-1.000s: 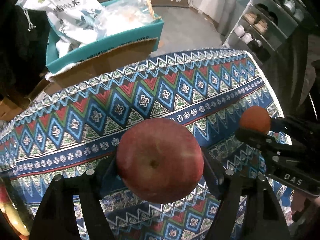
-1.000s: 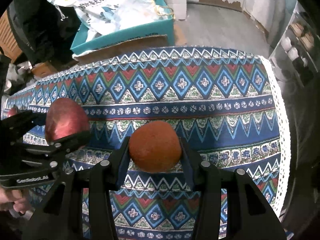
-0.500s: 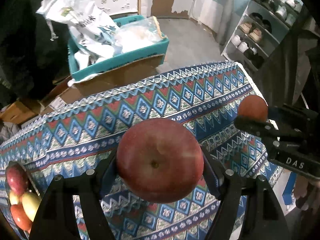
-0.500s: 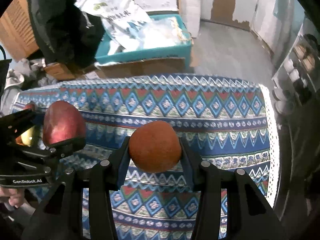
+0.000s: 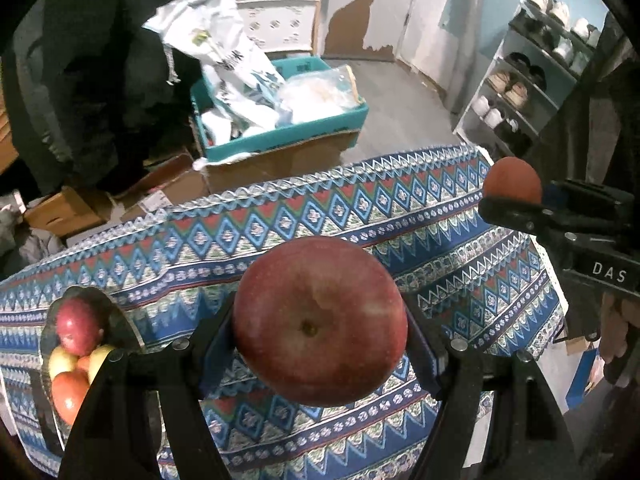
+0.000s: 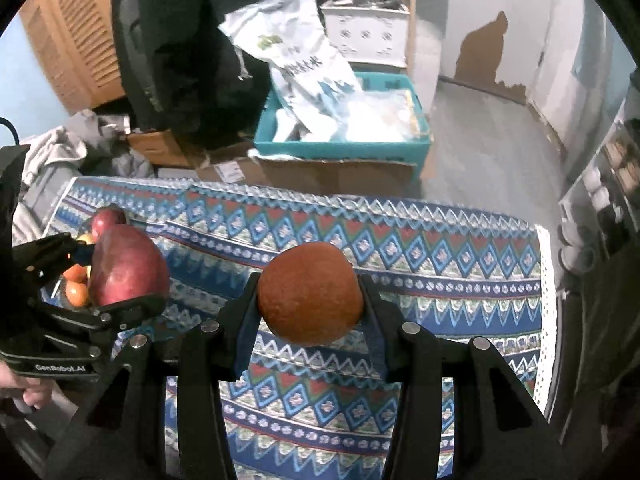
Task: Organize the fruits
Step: 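Carry the red apple with the left tool while the right tool carries the orange to the bowl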
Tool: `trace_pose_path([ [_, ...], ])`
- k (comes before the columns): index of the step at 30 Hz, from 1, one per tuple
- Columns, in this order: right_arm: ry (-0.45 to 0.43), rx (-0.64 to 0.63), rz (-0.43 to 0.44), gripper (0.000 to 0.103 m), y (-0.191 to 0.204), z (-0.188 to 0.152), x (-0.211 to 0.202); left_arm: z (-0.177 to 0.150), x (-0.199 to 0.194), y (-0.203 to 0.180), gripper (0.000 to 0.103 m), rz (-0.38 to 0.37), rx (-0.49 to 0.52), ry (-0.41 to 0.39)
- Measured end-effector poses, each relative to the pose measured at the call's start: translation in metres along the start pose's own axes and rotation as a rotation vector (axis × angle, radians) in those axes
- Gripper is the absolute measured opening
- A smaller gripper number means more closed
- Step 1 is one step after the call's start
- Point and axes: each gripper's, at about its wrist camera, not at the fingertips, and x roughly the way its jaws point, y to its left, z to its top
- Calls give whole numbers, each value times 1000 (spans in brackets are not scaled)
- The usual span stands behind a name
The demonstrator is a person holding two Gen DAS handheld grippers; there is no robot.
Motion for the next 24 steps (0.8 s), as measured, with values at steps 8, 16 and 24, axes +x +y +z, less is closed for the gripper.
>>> trace_pose_path([
  [8,-22,-51,32,46,37,14,-10,-15,-36,29,77,16,-36,-49],
  [16,-28,-100,72,46,77,29,-7,-42,-56,65,77,57,-88,-68],
  [24,-19,-145,138,46,125,43,5,-69,-62,95,77,83,-141,-63],
])
